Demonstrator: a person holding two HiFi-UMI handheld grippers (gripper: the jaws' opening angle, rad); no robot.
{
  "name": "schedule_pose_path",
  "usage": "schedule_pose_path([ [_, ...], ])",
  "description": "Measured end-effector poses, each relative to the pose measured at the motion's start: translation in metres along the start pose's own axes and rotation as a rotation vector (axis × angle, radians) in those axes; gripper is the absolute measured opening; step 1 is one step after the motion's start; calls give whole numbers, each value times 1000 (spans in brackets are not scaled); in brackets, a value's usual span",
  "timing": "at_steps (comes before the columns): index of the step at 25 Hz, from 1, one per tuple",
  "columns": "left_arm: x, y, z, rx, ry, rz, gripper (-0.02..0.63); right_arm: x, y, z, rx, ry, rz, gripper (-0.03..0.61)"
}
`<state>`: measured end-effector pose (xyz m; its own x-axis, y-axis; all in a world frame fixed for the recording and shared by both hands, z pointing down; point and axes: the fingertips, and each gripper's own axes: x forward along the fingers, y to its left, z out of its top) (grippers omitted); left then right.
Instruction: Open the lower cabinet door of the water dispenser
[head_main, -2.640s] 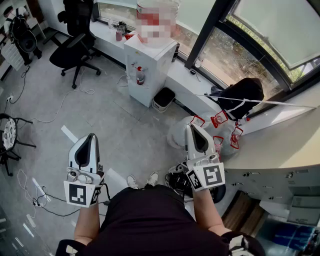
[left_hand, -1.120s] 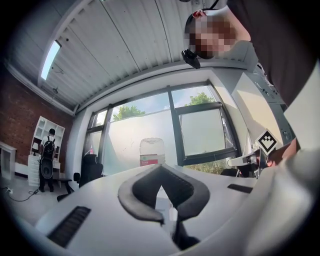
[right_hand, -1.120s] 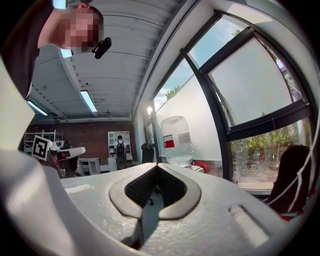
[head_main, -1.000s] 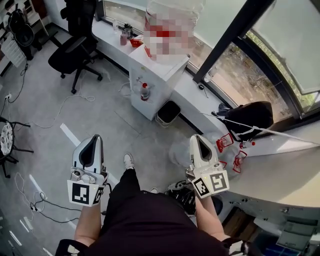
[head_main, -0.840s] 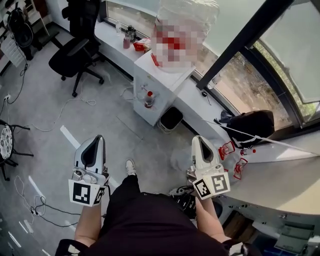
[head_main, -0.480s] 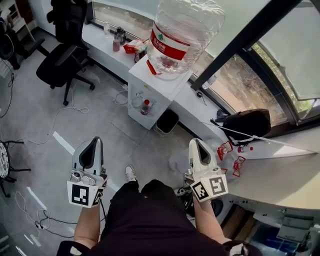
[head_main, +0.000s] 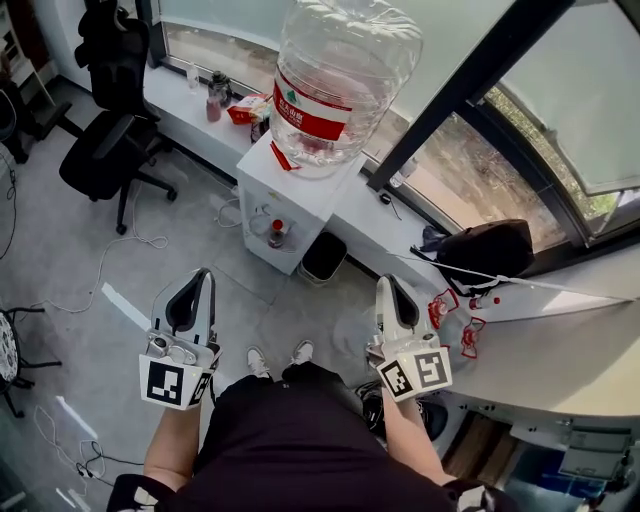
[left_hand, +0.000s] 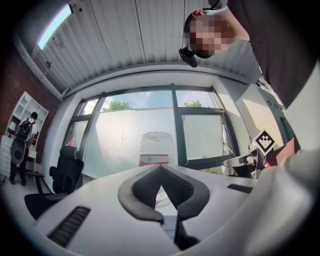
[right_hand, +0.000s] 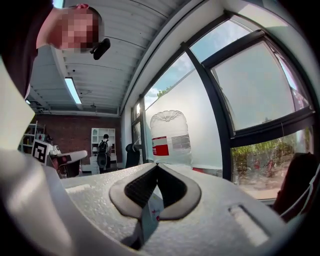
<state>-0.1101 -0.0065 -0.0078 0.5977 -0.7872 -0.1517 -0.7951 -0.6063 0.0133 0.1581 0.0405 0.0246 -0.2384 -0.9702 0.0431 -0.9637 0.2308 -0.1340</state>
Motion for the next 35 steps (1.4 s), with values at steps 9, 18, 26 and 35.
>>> schedule_pose_path([
  [9,45,-19,25,79,-34,30,8,31,-44,22,2,-49,60,5],
  [18,66,-24,3,114,28,83,8,64,-69,3,24,15,131,5],
  [26,85,7,-19,188,65,160,8,101,-68,-41,7,121,240,5],
  [35,79,16,-97,50,116,111,8,137,-45,-101,-106,232,305,5],
])
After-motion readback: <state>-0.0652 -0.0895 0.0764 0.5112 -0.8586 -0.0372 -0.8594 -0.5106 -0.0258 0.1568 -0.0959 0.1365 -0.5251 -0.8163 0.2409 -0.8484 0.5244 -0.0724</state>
